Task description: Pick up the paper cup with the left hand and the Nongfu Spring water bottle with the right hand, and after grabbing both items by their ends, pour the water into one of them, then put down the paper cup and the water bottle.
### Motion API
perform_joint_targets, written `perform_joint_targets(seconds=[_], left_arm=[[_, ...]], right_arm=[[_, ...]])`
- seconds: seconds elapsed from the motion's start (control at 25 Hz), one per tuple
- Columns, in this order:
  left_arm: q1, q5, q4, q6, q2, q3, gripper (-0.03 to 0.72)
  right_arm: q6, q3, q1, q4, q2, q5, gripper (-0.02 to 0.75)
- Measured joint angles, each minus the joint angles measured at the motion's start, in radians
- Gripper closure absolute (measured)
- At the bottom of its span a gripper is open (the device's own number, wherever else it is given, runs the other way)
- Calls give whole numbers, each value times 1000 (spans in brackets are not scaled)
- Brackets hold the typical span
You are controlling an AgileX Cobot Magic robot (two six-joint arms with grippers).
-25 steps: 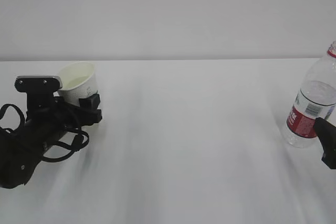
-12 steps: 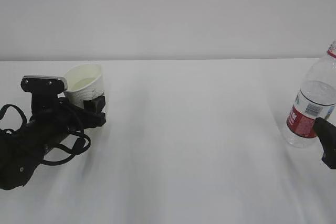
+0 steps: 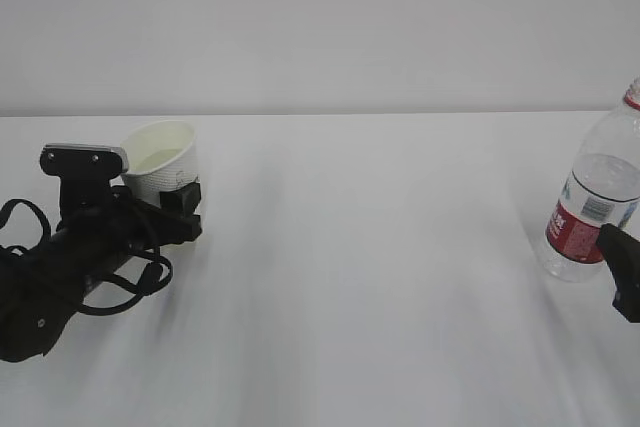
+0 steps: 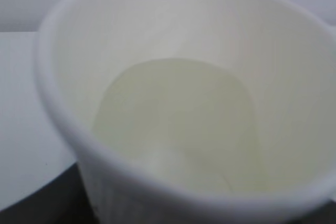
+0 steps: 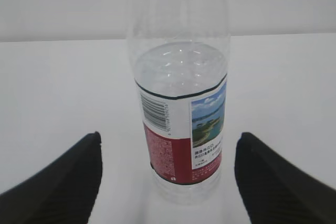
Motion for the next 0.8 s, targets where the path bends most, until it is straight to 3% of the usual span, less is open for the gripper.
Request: perform_joint_targets(seconds=[0.8], left_arm=[[0, 0, 0, 2, 0, 0, 147]], right_arm=[[-2, 0, 0, 0, 0, 0, 144]])
